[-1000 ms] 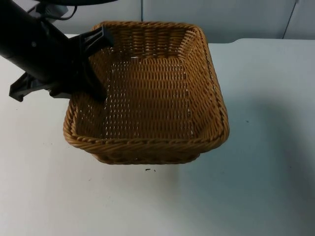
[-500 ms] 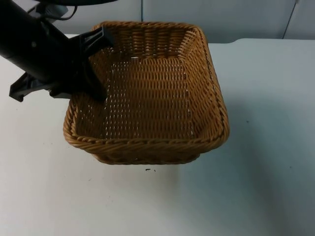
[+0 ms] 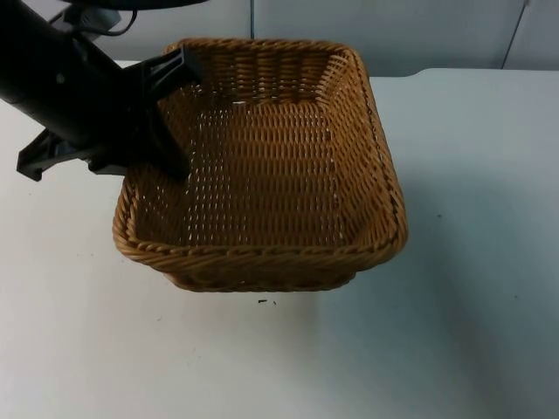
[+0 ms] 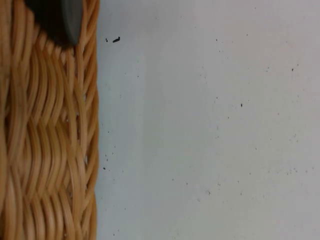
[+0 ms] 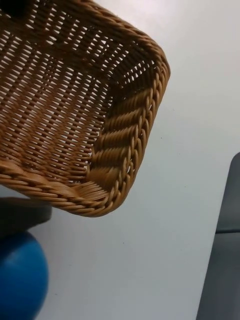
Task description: Pick up the basket with the left hand and place the ball into the basket with the right hand.
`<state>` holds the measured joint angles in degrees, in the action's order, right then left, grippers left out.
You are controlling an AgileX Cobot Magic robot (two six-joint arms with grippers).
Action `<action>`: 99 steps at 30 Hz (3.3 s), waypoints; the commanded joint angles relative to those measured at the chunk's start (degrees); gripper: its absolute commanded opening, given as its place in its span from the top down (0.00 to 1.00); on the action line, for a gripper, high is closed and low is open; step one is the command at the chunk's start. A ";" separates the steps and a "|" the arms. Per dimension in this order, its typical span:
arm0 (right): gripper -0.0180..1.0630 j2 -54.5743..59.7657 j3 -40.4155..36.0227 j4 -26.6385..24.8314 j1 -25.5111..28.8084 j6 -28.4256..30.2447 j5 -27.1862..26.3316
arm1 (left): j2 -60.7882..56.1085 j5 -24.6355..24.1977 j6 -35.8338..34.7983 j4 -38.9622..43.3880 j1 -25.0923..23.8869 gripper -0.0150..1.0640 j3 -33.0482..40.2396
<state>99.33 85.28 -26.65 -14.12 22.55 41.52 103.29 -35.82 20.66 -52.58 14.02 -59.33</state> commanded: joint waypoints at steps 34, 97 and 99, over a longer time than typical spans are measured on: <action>0.99 2.81 0.38 -8.21 -4.08 6.18 0.37 | -0.87 -0.35 -0.06 -1.68 0.13 0.97 0.04; 0.36 17.48 0.38 -7.71 -16.65 7.84 -8.58 | -0.87 0.01 -0.06 -1.68 0.13 0.97 0.04; 0.22 17.48 0.38 -7.71 -16.65 7.84 -8.40 | -0.87 0.01 -0.06 -1.68 0.13 0.97 0.04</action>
<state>116.92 85.28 -34.25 -30.45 29.91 33.65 103.29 -35.82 20.74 -52.65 14.02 -59.33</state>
